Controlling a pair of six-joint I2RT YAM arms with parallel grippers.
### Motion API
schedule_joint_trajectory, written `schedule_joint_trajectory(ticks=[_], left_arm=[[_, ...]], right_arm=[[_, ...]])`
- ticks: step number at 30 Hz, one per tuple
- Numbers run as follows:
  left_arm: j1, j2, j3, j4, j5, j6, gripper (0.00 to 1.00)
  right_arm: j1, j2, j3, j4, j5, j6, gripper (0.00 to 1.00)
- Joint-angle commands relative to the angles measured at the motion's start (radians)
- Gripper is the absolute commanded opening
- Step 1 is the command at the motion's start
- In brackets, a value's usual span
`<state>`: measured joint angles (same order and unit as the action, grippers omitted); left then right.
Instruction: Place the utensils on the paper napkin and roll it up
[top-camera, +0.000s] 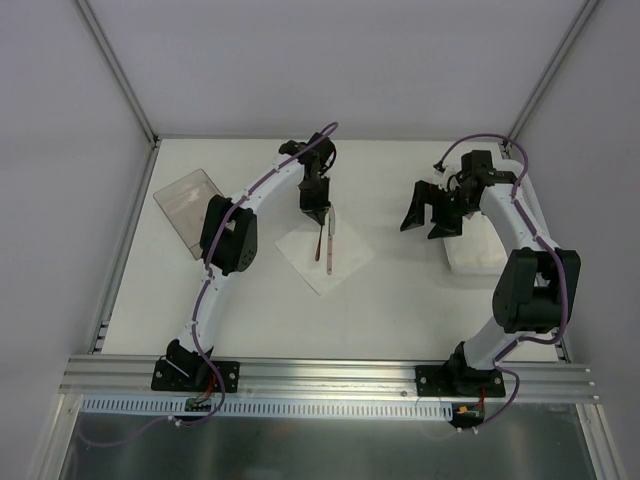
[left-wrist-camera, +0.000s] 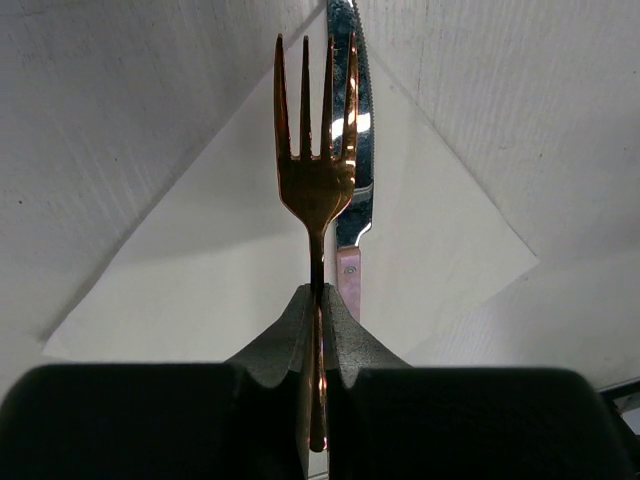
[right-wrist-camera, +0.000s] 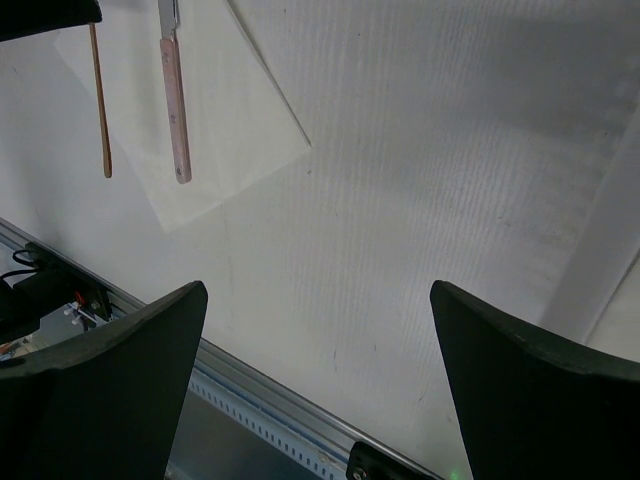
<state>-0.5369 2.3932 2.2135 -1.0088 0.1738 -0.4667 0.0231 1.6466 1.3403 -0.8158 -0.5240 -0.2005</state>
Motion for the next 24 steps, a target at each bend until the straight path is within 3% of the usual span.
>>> schedule_joint_trajectory(ticks=[1,24], left_arm=[[-0.005,0.007,0.028,-0.004,-0.028,-0.03,0.0],[-0.015,0.046,-0.029,0.053,-0.083,-0.056,0.0]], right_arm=[[-0.014,-0.051,-0.006,0.001,0.009,-0.014,0.99],[-0.02,-0.047,-0.013,0.003,0.004,-0.014,0.99]])
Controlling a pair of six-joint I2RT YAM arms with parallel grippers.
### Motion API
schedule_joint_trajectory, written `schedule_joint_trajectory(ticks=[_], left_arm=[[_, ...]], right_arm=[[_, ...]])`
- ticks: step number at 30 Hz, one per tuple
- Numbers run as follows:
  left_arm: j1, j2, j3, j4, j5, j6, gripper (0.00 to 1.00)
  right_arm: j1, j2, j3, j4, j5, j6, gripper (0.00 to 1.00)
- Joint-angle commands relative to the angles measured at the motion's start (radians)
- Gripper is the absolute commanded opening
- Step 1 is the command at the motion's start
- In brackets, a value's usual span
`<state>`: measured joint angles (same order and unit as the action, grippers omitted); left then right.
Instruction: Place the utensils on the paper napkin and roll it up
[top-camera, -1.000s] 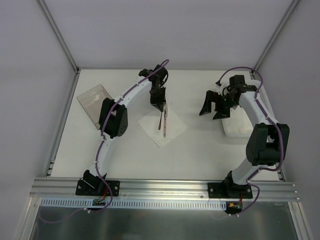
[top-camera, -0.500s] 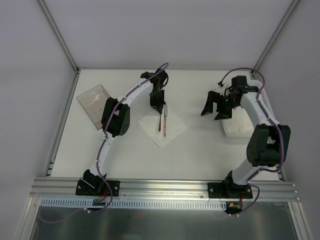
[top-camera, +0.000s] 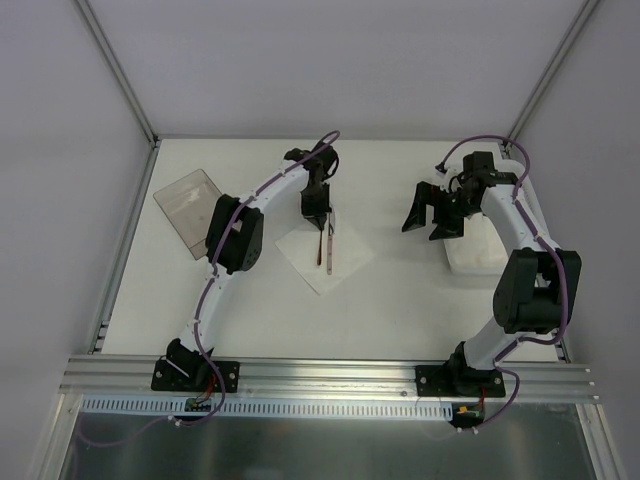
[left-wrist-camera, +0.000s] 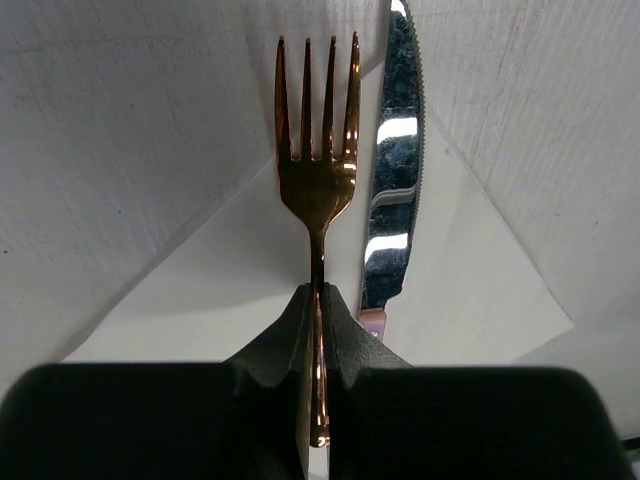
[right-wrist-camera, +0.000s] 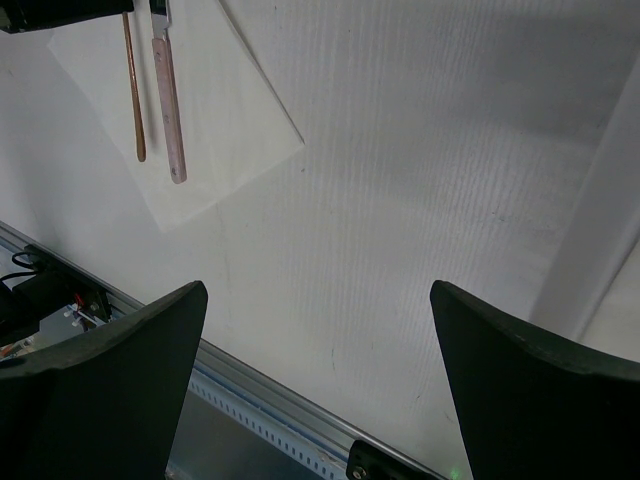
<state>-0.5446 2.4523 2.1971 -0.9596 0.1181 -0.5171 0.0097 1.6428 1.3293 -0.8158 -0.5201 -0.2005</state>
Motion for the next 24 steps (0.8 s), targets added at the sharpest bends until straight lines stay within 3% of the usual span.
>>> schedule_joint_trajectory(ticks=[1,24], left_arm=[[-0.008,-0.013,-0.019,0.008,-0.028,-0.003,0.0],[-0.011,-0.033,-0.03,0.038,-0.032,-0.012,0.0]], right_arm=[[-0.007,-0.041,-0.002,0.003,-0.001,-0.014,0.99],[-0.005,-0.024,0.002,0.003,-0.004,-0.011,0.99]])
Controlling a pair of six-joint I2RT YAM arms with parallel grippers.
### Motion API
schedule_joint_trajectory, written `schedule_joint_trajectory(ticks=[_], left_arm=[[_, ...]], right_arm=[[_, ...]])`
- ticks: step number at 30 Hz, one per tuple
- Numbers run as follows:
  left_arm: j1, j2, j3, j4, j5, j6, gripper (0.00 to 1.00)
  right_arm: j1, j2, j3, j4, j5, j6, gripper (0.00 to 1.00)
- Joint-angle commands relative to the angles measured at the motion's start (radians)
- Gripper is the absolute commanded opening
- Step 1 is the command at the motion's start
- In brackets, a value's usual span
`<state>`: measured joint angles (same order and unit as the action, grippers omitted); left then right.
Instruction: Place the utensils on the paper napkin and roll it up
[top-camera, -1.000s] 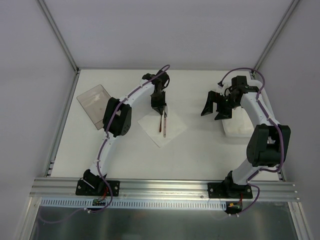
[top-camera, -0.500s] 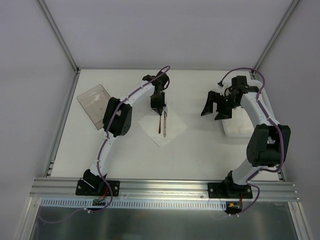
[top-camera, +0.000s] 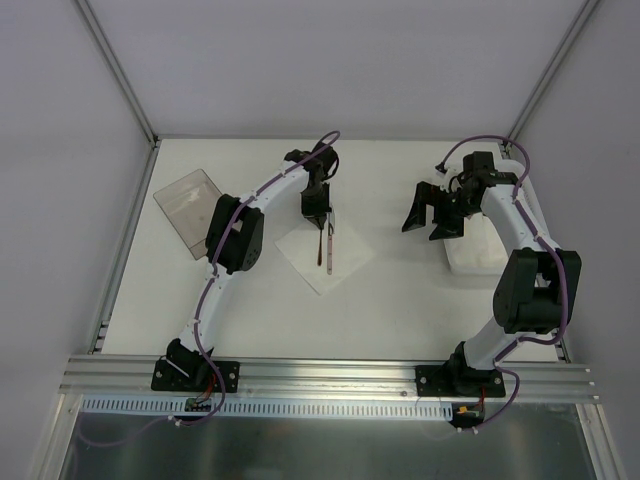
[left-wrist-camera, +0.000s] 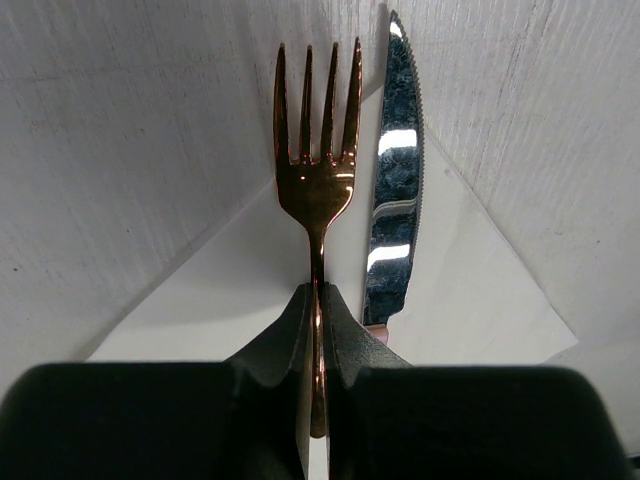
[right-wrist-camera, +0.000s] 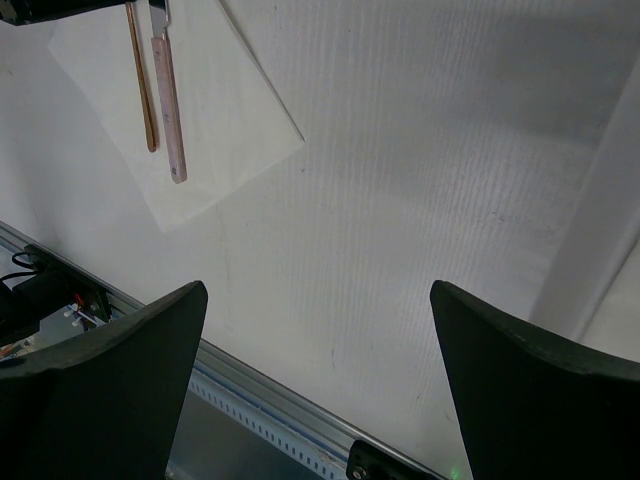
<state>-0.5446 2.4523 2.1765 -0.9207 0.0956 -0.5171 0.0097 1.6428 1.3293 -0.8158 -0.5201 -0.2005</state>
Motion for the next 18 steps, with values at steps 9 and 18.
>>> schedule_joint_trajectory(ticks=[9,18], left_arm=[[-0.021,-0.078,-0.046,0.002,-0.037,-0.031,0.0],[-0.029,-0.102,-0.053,0.003,-0.048,-0.043,0.0]], right_arm=[[-0.005,-0.029,-0.002,0.007,-0.009,-0.011,0.99],[-0.005,-0.032,-0.005,0.007,-0.018,-0.011,0.99]])
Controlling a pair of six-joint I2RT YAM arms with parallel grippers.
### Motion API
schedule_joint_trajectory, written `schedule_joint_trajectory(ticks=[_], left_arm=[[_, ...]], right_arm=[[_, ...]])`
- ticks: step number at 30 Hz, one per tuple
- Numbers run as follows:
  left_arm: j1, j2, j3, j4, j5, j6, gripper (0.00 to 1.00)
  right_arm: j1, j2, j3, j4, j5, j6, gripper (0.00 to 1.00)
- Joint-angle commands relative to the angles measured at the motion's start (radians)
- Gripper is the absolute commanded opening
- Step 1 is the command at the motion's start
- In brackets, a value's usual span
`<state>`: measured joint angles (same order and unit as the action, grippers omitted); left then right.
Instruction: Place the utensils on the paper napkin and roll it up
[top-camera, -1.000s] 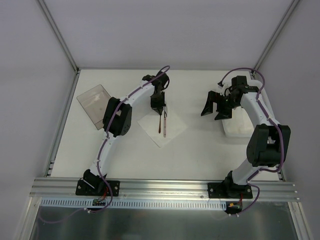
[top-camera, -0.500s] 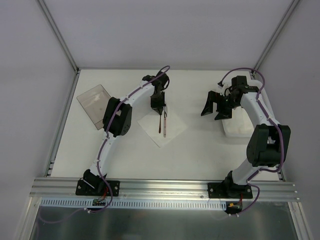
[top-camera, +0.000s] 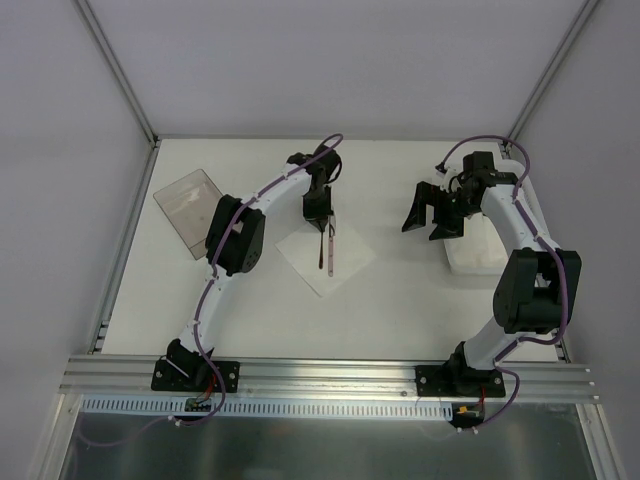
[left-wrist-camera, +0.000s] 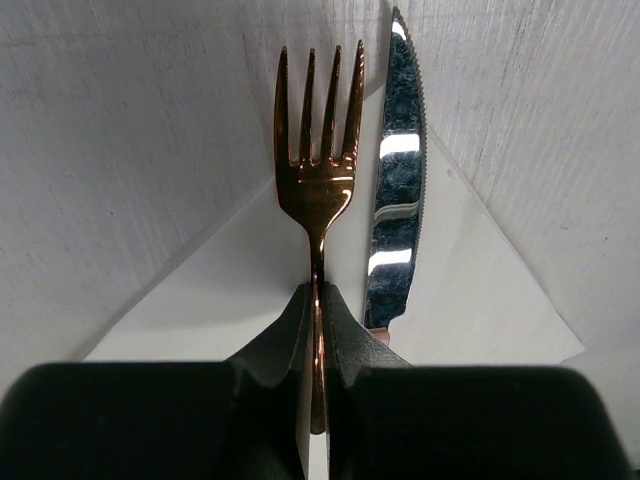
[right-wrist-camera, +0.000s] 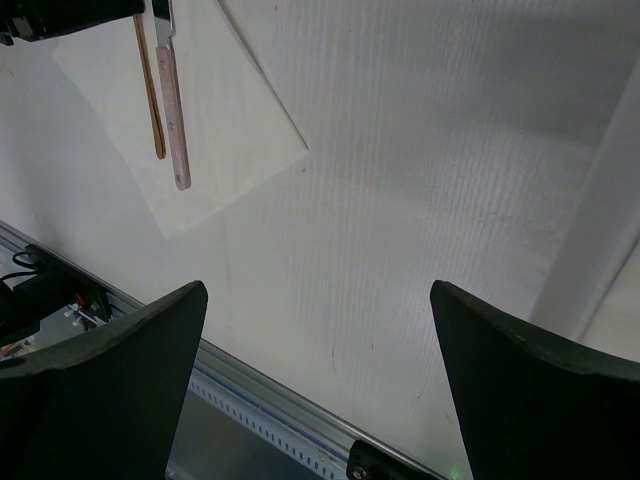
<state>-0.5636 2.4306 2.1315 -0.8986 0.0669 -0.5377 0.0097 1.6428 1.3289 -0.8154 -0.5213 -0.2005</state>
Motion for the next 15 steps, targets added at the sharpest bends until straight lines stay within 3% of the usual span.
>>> schedule_joint_trajectory(ticks=[1,15], left_arm=[[-0.012,-0.085,-0.012,-0.019,-0.024,-0.025,0.0],[-0.033,-0.116,-0.045,-0.013,-0.038,-0.041,0.0]], right_arm=[[-0.005,-0.034,-0.005,0.007,-0.017,-0.01,0.99],[-0.005,-0.043,-0.011,0.013,-0.019,-0.007,0.99]])
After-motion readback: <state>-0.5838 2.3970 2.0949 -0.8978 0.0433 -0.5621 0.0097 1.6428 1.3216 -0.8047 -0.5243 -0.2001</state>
